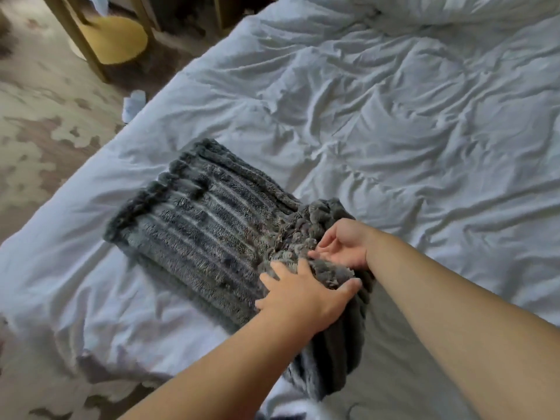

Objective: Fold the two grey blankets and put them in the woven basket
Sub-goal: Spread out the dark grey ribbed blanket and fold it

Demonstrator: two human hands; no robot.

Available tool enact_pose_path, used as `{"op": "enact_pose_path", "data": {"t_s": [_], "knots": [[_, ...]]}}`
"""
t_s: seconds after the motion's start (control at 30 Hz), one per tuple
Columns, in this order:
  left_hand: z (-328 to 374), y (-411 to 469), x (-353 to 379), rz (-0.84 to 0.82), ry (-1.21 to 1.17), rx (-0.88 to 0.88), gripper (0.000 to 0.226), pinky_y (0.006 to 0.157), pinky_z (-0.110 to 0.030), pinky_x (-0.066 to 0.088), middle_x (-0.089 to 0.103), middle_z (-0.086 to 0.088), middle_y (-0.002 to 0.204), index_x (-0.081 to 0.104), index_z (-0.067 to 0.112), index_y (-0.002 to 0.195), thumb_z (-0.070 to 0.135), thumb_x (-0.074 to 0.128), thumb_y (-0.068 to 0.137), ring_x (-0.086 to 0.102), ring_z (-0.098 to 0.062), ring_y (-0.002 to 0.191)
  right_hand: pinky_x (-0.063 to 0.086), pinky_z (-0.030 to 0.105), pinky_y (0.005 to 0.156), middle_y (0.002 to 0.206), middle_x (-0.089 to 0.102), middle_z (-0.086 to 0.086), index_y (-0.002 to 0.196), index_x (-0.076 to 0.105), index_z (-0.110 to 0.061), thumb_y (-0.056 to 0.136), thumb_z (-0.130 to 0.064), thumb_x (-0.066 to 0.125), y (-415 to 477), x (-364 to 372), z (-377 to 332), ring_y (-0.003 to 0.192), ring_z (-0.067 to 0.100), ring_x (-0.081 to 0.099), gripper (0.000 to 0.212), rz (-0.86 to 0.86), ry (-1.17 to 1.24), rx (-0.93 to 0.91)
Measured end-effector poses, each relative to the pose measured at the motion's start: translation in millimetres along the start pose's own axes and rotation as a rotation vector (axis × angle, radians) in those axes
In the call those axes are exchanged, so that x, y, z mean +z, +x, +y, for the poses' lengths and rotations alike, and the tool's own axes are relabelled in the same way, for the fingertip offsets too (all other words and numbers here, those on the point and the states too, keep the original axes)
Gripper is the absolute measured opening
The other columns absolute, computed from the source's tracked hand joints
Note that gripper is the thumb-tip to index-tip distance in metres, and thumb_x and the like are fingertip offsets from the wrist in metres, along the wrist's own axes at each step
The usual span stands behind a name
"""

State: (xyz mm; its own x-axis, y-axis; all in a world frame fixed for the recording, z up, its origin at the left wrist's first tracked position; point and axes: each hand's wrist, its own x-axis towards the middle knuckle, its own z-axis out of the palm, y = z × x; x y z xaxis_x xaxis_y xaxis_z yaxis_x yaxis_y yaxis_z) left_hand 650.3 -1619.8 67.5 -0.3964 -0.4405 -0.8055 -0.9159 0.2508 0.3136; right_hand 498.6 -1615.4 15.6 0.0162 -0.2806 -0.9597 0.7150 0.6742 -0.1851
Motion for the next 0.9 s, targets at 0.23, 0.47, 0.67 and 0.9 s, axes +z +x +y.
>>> {"op": "enact_pose_path", "data": {"t_s": [0.23, 0.47, 0.67, 0.9], "knots": [[21.1, -15.4, 40.4, 0.331, 0.341, 0.059, 0.085, 0.108, -0.065, -0.002, -0.005, -0.019, 0.158, 0.013, 0.023, 0.149, 0.046, 0.057, 0.080, -0.013, -0.039, 0.144, 0.056, 0.027, 0.047, 0.066, 0.066, 0.019, 0.073, 0.063, 0.012, 0.093, 0.003, 0.032, -1.6, -21.4, 11.5, 0.052, 0.025, 0.068, 0.038, -0.148, -0.096, -0.028], [-41.0, 27.2, 25.5, 0.237, 0.164, -0.189, 0.047, 0.106, -0.052, 0.031, 0.040, -0.008, 0.133, 0.049, 0.022, 0.121, 0.020, 0.057, 0.074, 0.026, -0.032, 0.135, 0.047, 0.027, 0.066, 0.089, 0.067, 0.010, 0.075, 0.057, -0.020, 0.071, -0.027, 0.081, 16.4, -67.3, 12.1, 0.078, 0.022, 0.061, 0.025, 0.570, -0.980, -0.582], [-63.9, 58.5, 42.4, 0.326, -0.238, -0.187, 0.062, 0.077, -0.032, 0.050, 0.064, -0.008, 0.100, 0.037, 0.028, 0.125, 0.015, 0.052, 0.066, 0.059, -0.031, 0.099, 0.050, 0.037, 0.094, 0.122, 0.064, 0.005, 0.132, 0.051, -0.013, 0.059, -0.025, 0.089, 39.6, -88.5, -5.2, 0.109, 0.022, 0.062, 0.083, 0.228, -0.833, -0.568], [-95.0, 61.8, 30.4, -0.014, -0.187, -0.260, 0.016, 0.034, -0.014, 0.035, 0.062, -0.009, 0.069, 0.063, 0.006, 0.056, -0.009, 0.068, 0.057, 0.059, -0.021, 0.072, 0.051, 0.036, 0.084, 0.083, 0.075, 0.007, 0.084, 0.071, -0.013, 0.079, -0.045, 0.071, 67.8, -71.1, -0.1, 0.085, 0.027, 0.069, 0.033, 0.152, -0.954, -0.528]]}}
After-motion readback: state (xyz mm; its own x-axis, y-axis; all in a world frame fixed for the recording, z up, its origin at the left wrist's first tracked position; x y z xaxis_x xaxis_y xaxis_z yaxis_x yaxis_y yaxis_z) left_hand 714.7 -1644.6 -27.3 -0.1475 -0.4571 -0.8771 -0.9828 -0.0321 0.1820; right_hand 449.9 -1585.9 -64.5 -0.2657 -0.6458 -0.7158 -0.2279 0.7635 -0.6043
